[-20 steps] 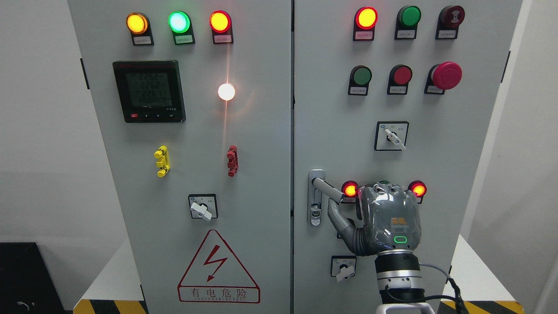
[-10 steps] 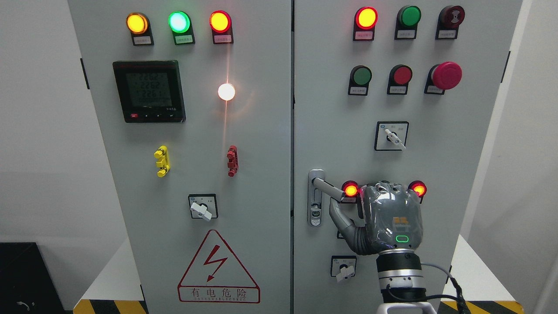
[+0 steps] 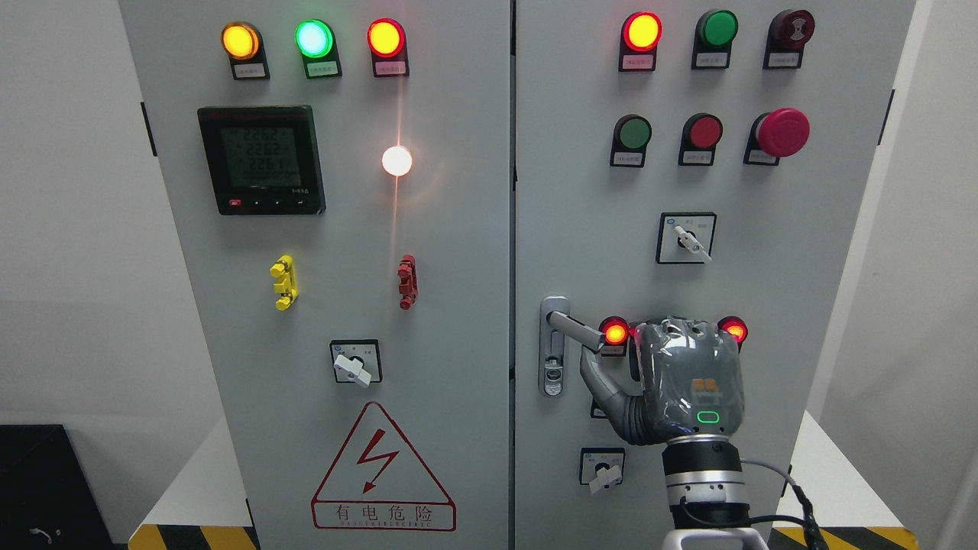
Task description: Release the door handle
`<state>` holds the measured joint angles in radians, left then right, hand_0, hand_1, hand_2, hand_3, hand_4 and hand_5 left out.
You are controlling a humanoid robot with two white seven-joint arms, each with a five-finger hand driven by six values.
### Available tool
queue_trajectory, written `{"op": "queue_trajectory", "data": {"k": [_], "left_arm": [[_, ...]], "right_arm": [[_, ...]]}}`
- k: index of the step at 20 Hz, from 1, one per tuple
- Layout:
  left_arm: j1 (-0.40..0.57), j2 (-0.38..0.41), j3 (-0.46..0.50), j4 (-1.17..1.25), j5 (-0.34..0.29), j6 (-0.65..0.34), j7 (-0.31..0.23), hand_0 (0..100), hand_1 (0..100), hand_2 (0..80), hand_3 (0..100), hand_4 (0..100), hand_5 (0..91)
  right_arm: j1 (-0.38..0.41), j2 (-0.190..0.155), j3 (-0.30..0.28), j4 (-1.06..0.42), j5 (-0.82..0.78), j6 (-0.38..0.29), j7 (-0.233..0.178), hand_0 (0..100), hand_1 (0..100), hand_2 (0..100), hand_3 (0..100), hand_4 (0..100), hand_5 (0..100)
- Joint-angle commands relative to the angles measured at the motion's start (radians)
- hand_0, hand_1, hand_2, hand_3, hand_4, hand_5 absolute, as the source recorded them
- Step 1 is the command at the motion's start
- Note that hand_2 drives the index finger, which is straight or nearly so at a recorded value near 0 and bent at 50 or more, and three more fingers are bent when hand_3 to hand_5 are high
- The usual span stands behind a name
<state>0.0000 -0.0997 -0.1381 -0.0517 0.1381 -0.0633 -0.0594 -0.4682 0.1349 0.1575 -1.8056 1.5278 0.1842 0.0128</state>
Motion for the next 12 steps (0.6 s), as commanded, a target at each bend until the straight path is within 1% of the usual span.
{"op": "queue_trajectory", "data": {"k": [1,12], "left_arm": [[0.018,0.000,0.000,0.001,0.000,0.000,0.000,12,56,0.0,0,0,0.0],[0.018,0.000,0.000,0.000,0.000,0.000,0.000,12,56,0.0,0,0,0.0]], "right_arm": [[-0.001,-0.001,-0.006,0.000,0.000,0.000,-0.002,45,20,93,100,91,98],[-0.003,-0.001,-0.006,0.000,-0.002,-0.002,-0.002,47,17,93,100,91,98]]}}
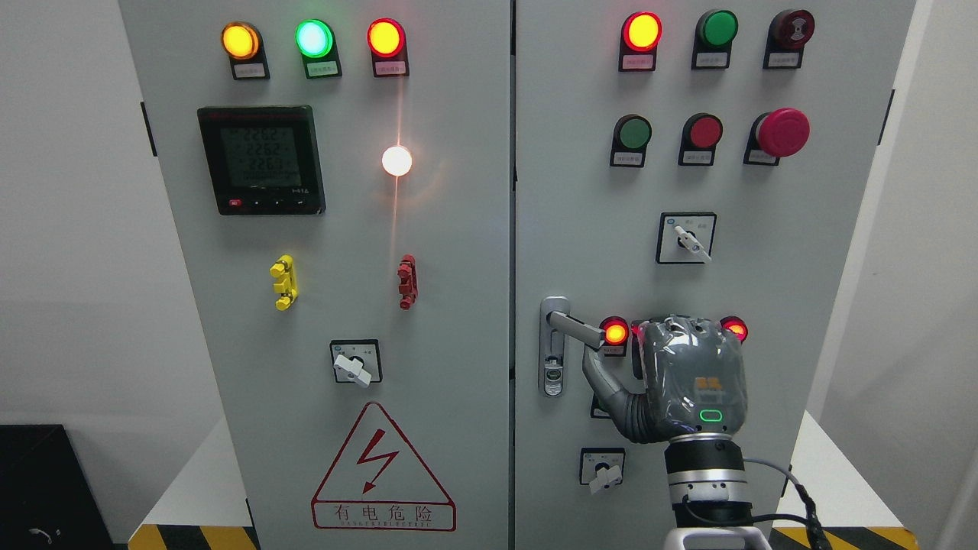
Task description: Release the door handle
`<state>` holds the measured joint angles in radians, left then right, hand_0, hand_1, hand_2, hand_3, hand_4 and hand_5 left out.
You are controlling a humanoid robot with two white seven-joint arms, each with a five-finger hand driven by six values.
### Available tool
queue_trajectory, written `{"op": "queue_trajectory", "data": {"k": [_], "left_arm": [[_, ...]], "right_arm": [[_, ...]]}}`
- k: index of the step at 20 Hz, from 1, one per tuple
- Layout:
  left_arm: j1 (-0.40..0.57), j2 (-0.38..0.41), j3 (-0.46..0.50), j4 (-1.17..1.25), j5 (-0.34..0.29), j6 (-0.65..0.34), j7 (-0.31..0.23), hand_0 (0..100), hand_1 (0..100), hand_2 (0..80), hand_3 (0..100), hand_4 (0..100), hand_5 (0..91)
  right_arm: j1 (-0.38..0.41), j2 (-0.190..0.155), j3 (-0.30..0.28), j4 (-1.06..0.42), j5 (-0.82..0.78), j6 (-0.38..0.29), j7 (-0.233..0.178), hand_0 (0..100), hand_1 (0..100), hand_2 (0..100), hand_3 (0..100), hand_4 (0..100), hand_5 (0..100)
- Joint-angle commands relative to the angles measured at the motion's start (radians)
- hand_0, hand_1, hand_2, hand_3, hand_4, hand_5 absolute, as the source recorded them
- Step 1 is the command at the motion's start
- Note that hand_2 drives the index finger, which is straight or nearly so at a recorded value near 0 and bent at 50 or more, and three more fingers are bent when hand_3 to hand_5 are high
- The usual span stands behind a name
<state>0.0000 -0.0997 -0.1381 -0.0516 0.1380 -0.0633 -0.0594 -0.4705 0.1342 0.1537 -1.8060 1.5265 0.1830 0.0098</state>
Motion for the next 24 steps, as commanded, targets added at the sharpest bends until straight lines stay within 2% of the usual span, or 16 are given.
{"op": "queue_trajectory", "data": {"k": [1,24], "left_arm": [[0.018,0.000,0.000,-0.001,0.000,0.000,0.000,12,56,0.0,0,0,0.0],[0.018,0.000,0.000,-0.001,0.002,0.000,0.000,12,56,0.0,0,0,0.0]], "right_arm": [[0.000,0.001,-0.002,-0.001,0.000,0.000,0.001,47,17,93,100,91,98],[0.026,-0.001,0.007,-0.021,0.000,-0.010,-0.010,44,16,90,100,90,97]]}}
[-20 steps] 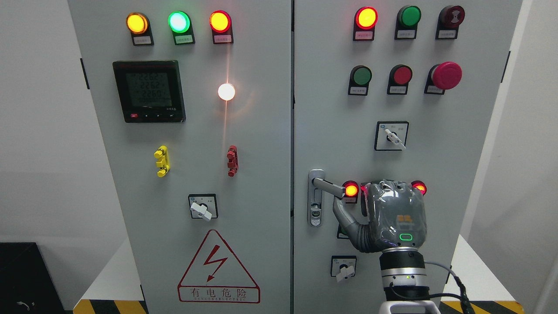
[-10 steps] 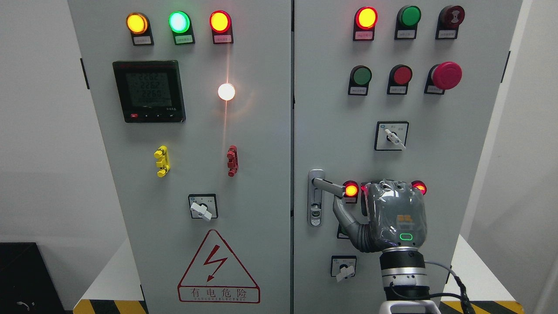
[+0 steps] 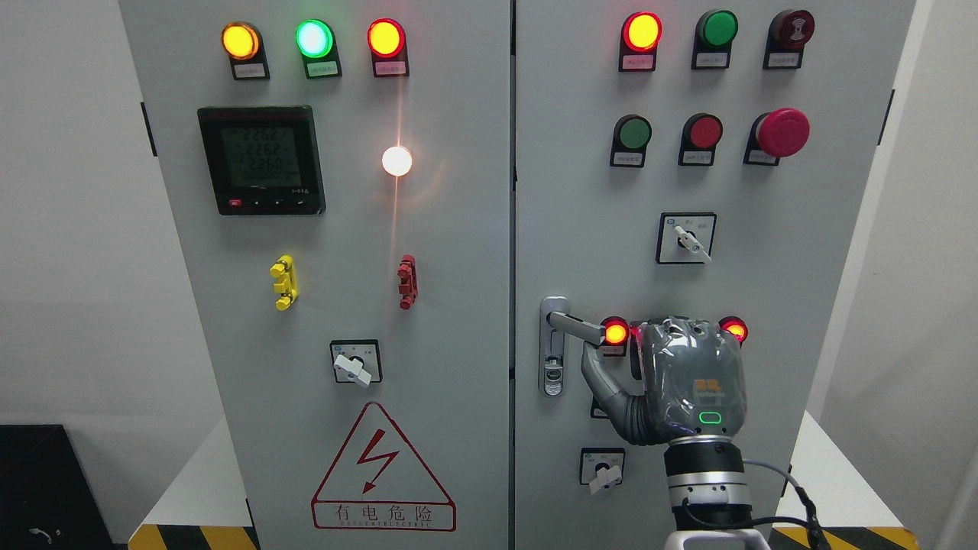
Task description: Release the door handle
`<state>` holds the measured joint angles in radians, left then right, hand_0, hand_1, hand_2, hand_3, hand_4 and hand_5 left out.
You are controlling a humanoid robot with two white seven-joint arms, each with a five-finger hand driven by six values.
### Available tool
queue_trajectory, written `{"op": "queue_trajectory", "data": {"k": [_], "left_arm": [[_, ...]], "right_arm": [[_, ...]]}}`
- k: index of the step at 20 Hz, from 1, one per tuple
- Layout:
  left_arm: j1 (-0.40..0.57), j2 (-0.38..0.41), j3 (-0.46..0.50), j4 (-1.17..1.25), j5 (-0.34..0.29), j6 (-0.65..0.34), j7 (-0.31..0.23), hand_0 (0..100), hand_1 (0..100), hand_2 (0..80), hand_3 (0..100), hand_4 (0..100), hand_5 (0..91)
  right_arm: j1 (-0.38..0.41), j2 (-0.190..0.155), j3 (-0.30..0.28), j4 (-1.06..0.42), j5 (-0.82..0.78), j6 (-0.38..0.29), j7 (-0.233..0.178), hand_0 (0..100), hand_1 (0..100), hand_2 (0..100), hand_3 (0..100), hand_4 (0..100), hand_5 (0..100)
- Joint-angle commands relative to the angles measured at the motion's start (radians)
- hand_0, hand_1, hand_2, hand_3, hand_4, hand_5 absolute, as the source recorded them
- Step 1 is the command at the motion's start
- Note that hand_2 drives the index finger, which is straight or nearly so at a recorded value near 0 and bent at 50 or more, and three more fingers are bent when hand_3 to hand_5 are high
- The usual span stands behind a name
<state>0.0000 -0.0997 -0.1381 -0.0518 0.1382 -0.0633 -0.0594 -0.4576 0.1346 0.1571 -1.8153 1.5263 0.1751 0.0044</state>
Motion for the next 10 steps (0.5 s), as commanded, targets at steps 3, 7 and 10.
{"op": "queue_trajectory", "data": {"k": [3,7,10], "left_arm": [[0.018,0.000,0.000,0.000,0.000,0.000,0.000,12,56,0.0,0,0,0.0],[0.018,0.000,0.000,0.000,0.000,0.000,0.000,12,56,0.0,0,0,0.0],[0.018,0.000,0.000,0.000,0.000,0.000,0.000,12,56,0.0,0,0,0.0]], "right_arm": [[0.020,-0.001,0.004,-0.013,0.000,-0.002,-0.004,42,17,89,100,90,97],[0.040,-0.006,0.004,-0.036,-0.002,-0.005,-0.004,39,17,88,100,88,96],[0.077,-0.007,-0.001,-0.061,-0.002,-0.029,-0.009,36,17,83,100,86,92]]}}
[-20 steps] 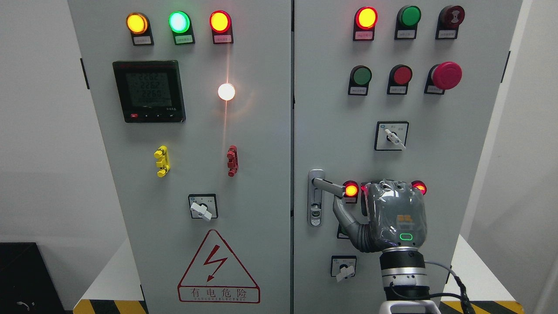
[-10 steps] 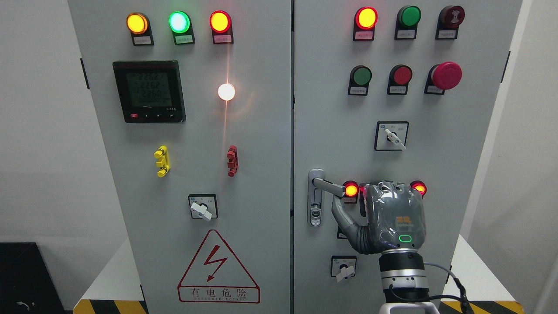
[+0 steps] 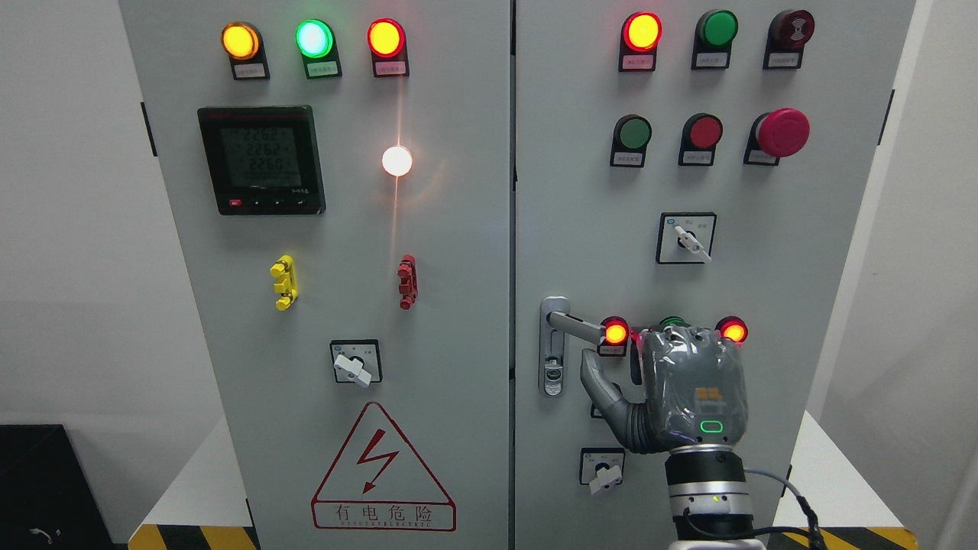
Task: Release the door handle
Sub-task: 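Open the right hand fingers and pull away from the handle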
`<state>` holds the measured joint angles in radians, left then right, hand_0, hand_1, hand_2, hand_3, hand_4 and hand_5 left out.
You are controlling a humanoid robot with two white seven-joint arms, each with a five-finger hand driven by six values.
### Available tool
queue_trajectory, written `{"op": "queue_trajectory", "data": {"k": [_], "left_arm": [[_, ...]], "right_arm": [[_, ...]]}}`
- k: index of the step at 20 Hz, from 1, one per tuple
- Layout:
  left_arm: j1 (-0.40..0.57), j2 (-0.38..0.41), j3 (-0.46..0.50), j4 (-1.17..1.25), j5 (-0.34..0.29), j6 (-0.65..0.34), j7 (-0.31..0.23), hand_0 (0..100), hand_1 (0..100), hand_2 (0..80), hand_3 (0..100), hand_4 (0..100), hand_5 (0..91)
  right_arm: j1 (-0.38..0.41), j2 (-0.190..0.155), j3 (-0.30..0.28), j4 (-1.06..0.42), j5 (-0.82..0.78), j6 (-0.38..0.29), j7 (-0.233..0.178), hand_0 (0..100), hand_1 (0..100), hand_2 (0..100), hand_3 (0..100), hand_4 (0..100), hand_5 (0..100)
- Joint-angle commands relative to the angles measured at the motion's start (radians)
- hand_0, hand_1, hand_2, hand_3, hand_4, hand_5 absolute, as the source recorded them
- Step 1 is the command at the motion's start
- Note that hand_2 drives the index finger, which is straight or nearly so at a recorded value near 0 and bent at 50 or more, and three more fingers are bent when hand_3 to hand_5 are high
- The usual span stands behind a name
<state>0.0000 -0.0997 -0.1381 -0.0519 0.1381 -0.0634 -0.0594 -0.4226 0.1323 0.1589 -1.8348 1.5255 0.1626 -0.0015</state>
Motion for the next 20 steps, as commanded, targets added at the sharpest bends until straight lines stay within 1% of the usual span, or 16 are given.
{"op": "queue_trajectory", "data": {"k": [1,2,3,5,6,7,8,9,11,12,13,14,15,17,19,20], "left_arm": [[0.018,0.000,0.000,0.000,0.000,0.000,0.000,12,56,0.0,0,0,0.0],[0.018,0.000,0.000,0.000,0.000,0.000,0.000,12,56,0.0,0,0,0.0],[0.018,0.000,0.000,0.000,0.000,0.000,0.000,12,56,0.0,0,0,0.0],[0.018,0.000,0.000,0.000,0.000,0.000,0.000,12,56,0.0,0,0,0.0],[0.018,0.000,0.000,0.000,0.000,0.000,0.000,12,56,0.0,0,0,0.0],[0.018,0.000,0.000,0.000,0.000,0.000,0.000,12,56,0.0,0,0,0.0],[0.018,0.000,0.000,0.000,0.000,0.000,0.000,12,56,0.0,0,0,0.0],[0.018,0.000,0.000,0.000,0.000,0.000,0.000,12,56,0.0,0,0,0.0],[0.018,0.000,0.000,0.000,0.000,0.000,0.000,12,56,0.0,0,0,0.0],[0.018,0.000,0.000,0.000,0.000,0.000,0.000,12,56,0.0,0,0,0.0],[0.018,0.000,0.000,0.000,0.000,0.000,0.000,12,56,0.0,0,0,0.0],[0.018,0.000,0.000,0.000,0.000,0.000,0.000,12,56,0.0,0,0,0.0],[0.018,0.000,0.000,0.000,0.000,0.000,0.000,12,56,0.0,0,0,0.0],[0.018,0.000,0.000,0.000,0.000,0.000,0.000,12,56,0.0,0,0,0.0],[0.018,0.000,0.000,0.001,0.000,0.000,0.000,12,56,0.0,0,0,0.0],[0.018,0.000,0.000,0.000,0.000,0.000,0.000,12,56,0.0,0,0,0.0]], "right_arm": [[0.054,-0.006,-0.004,-0.050,-0.001,-0.029,-0.011,36,18,81,100,85,87],[0.067,-0.006,-0.005,-0.063,-0.001,-0.041,-0.017,35,18,76,98,84,84],[0.076,-0.006,-0.007,-0.073,-0.001,-0.054,-0.018,35,18,76,97,84,84],[0.088,-0.005,-0.013,-0.101,-0.001,-0.069,-0.018,34,18,66,90,79,77],[0.090,-0.005,-0.018,-0.113,-0.002,-0.072,-0.017,34,18,66,89,78,76],[0.096,-0.006,-0.018,-0.124,-0.008,-0.078,-0.015,33,18,60,86,74,69],[0.099,-0.008,-0.022,-0.136,-0.025,-0.086,-0.014,32,18,60,85,74,68],[0.107,-0.010,-0.035,-0.147,-0.040,-0.094,-0.014,32,18,55,79,70,59],[0.134,-0.011,-0.061,-0.178,-0.060,-0.126,-0.014,32,19,50,75,66,52],[0.151,-0.010,-0.074,-0.199,-0.064,-0.152,-0.014,32,19,46,70,63,47],[0.172,-0.010,-0.094,-0.222,-0.064,-0.182,-0.017,32,19,42,63,58,41],[0.195,-0.008,-0.119,-0.243,-0.065,-0.211,-0.017,32,19,41,62,58,41],[0.215,-0.003,-0.140,-0.254,-0.065,-0.241,-0.020,32,20,36,54,52,38],[0.223,0.000,-0.179,-0.256,-0.088,-0.285,-0.029,33,20,33,49,49,35],[0.223,-0.003,-0.209,-0.254,-0.126,-0.305,-0.029,35,19,23,36,38,30],[0.223,-0.005,-0.223,-0.254,-0.148,-0.310,-0.026,35,19,21,34,36,29]]}}
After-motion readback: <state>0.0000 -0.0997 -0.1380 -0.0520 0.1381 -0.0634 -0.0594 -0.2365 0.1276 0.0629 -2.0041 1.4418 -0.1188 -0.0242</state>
